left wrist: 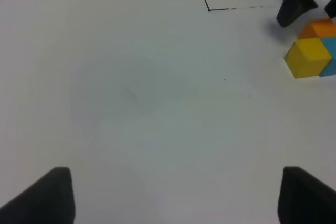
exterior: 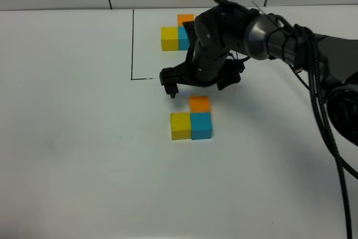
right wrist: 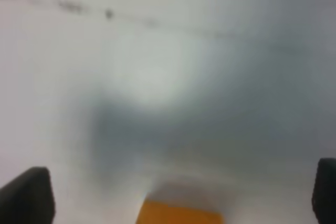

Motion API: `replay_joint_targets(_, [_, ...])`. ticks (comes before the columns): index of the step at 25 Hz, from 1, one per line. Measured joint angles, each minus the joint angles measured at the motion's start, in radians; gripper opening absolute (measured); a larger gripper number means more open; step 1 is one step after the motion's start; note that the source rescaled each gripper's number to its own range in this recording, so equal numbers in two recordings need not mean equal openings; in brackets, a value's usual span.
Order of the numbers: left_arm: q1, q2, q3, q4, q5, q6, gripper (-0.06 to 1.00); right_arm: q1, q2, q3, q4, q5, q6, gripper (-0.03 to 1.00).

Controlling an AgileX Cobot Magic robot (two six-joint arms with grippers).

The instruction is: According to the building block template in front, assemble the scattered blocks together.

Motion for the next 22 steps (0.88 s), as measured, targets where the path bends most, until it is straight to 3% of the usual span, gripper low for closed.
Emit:
replay_joint_targets(5, [0.0,0.0,0.0,0.0,0.0,0.0,0.79,-0.084,-0.116,-0.001,0.001,0.022,-0.08,1.0])
replay_joint_targets(11, [0.0,0.0,0.0,0.0,0.0,0.0,0.79,-0.268,-0.195,0.038,0.055,0.092,-0.268,1.0])
replay_joint_targets(16, [0.0,0.0,0.0,0.0,0.0,0.0,0.79,-0.378,-0.346,0.249,0.081,-0.005,-0.354,1.0])
replay_joint_targets(22, [0.0,0.0,0.0,0.0,0.0,0.0,0.79,-0.421,-0.615,0.54,0.095,-0.077,-0.366,1.0])
